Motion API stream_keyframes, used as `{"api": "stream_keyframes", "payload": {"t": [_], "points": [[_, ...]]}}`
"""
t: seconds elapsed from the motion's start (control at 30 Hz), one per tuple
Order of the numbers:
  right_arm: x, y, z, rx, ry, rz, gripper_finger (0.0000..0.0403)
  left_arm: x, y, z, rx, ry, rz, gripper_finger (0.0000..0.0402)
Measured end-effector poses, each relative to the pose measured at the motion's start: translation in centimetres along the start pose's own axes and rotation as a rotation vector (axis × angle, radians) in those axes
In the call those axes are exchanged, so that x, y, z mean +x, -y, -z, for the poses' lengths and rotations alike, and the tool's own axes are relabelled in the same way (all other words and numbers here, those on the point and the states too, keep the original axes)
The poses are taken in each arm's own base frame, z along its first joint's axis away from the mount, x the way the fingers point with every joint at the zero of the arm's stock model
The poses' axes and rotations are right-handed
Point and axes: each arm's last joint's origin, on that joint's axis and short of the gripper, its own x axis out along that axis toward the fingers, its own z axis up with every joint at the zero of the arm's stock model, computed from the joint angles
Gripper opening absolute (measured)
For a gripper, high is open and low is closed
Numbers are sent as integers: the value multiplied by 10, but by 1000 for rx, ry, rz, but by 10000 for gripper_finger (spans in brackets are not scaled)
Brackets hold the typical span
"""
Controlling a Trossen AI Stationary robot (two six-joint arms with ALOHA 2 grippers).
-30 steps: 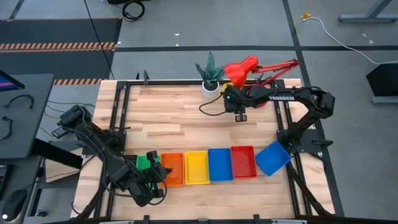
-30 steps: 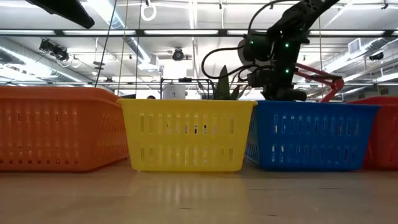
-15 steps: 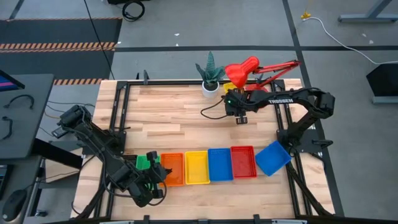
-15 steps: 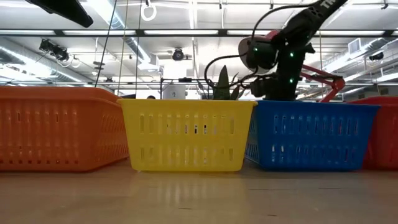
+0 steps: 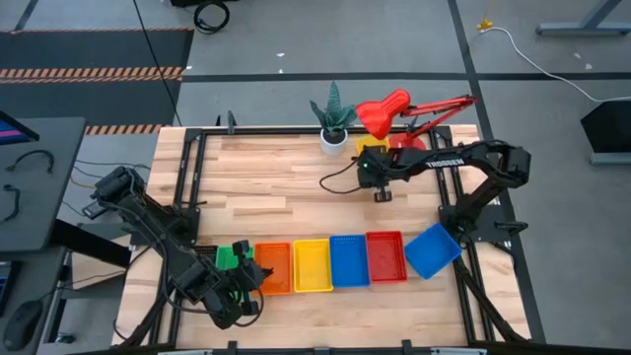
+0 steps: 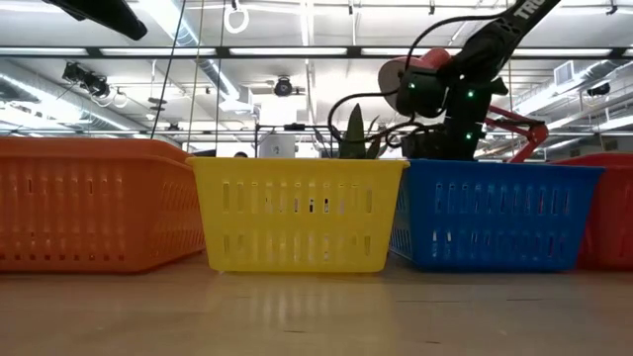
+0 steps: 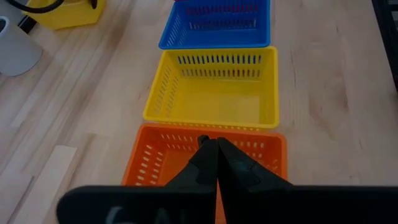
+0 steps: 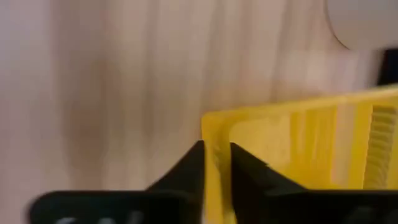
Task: Stack baskets by color
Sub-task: Stack the top yellow bin on top of the bottom yellow bin
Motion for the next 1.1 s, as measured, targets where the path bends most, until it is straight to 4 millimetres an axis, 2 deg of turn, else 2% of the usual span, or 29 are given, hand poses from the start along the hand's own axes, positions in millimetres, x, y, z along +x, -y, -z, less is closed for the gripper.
{"api": "stream_keyframes", "payload": {"t": [0.07,0.1,0.27,0.47,0.63,0.77,0.9,1.0,1.1], "points": [[-2,-8,-5,23,14,-10,19,0,0,0,0,0,0,7],[-5,-13,-8,35,17,-17,12,0,0,0,0,0,0,7],[-35,-38,-41,90,67,-6,12,0,0,0,1,0,0,7],[-102,-76,-86,178,209,-49,9,-1,1,1,5,1,5,7],[-171,-123,-117,253,415,-172,7,-6,5,4,19,3,21,7],[-209,-167,-147,271,542,-293,7,-9,7,6,30,4,33,7],[-216,-212,-181,214,574,-354,7,-12,9,8,38,11,34,7],[-209,-240,-204,203,553,-372,7,-12,8,8,38,13,28,7],[-194,-256,-220,216,475,-350,7,-12,8,8,36,13,28,7]]}}
